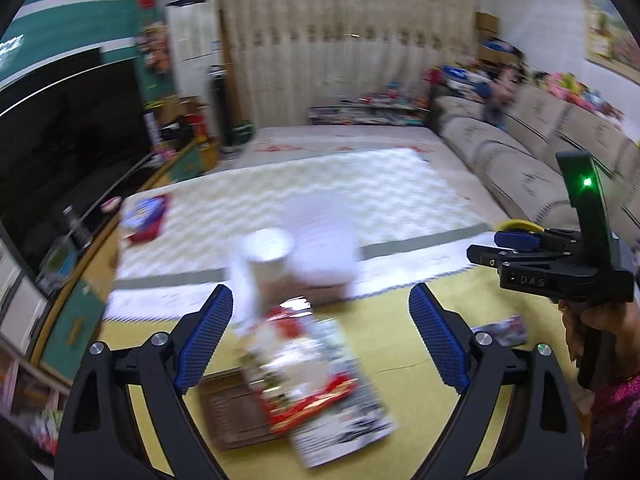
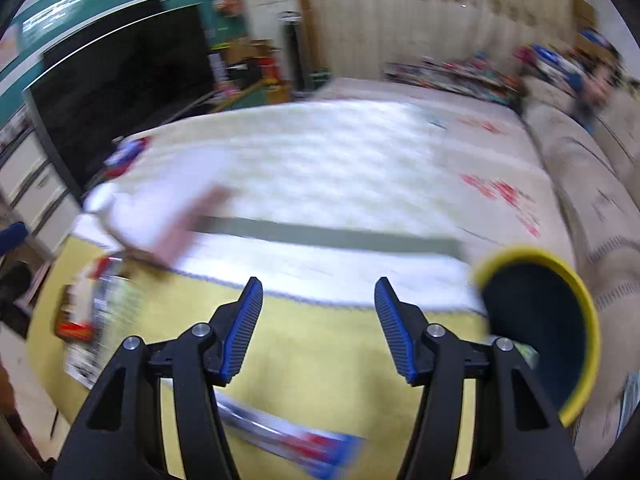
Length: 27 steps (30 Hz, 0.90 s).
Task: Collect trash
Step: 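Grasp the bubble-wrap sleeve with the right gripper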
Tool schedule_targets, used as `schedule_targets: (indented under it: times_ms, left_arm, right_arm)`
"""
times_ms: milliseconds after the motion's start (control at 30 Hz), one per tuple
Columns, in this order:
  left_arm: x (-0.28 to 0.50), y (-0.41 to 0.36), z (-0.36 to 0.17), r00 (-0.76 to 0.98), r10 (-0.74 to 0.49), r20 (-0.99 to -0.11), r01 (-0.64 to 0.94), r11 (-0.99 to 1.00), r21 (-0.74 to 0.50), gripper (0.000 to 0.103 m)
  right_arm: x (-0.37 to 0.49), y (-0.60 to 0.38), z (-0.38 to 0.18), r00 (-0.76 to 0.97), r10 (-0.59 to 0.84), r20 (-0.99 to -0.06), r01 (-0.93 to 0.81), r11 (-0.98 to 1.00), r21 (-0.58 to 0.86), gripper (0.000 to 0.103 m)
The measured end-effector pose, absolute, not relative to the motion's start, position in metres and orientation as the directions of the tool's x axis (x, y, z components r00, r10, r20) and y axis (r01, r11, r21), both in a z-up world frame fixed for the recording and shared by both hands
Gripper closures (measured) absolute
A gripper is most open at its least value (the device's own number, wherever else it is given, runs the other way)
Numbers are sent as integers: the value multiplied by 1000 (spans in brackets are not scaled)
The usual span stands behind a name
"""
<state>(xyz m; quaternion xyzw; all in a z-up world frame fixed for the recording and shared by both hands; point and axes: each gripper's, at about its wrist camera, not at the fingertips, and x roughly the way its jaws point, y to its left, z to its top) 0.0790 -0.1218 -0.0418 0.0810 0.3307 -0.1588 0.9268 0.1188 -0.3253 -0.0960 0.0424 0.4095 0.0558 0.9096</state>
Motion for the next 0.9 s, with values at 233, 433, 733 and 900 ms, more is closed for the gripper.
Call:
schedule_targets:
  times_ms: [233, 433, 733, 900]
  left_arm:
    - [85, -64, -46, 760, -201, -618, 281, 959, 33, 14]
    - [86, -65, -51, 757, -207, -619, 277, 961, 17, 14]
    - [91, -62, -54, 756, -209, -621, 266, 964, -1, 13]
    - [94, -61, -55, 755, -206, -622, 259, 966, -5, 13]
  right_arm:
    - [155, -257, -93, 620, 265, -739, -153, 964, 217, 48]
    - [179, -235, -101, 591, 255, -765, -135, 966, 219, 48]
    - [174, -244, -99, 595, 289, -750, -138, 956, 258, 90]
    - [159, -260, -82, 637, 284, -717, -135, 957, 258, 90]
